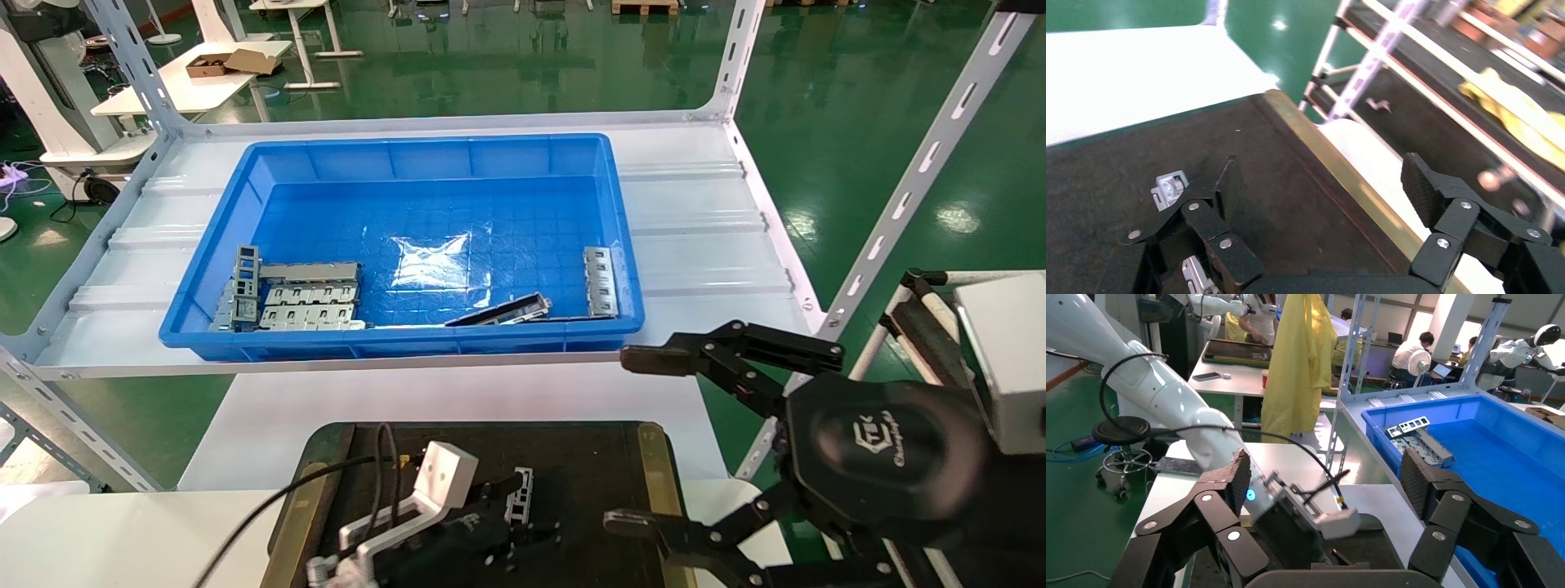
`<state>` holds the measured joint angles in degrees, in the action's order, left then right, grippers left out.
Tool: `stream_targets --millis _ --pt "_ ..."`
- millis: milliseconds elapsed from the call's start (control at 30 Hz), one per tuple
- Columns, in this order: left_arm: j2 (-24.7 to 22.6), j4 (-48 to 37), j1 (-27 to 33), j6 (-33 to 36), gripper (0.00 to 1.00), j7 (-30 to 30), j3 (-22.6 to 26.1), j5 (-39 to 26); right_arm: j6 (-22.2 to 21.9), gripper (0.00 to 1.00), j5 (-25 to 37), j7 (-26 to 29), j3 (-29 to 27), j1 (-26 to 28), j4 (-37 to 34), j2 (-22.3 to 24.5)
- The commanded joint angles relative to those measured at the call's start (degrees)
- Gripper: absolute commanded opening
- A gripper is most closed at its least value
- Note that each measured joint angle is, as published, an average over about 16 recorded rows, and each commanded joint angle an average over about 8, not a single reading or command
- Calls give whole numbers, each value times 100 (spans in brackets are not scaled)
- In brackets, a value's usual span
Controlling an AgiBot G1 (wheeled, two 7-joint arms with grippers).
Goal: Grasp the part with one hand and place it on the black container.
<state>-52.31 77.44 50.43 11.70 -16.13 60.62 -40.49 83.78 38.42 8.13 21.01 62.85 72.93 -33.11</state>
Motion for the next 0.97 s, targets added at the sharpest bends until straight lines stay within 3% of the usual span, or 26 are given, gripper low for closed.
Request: stream_targets --millis 33,233,500,967 --pt "161 6 -69 503 100 168 -254 -42 0 100 0 0 0 0 0 0" --pt "632 -45 -323 1664 100 935 -923 211 0 100 0 0 1 0 0 0" --pt "1131 -113 -416 2711 100 1504 -1368 510 0 100 -1 -1 1 0 0 0" --pt "1517 -113 -265 3311 100 1563 -1609 756 -1 100 -1 -1 2 1 0 1"
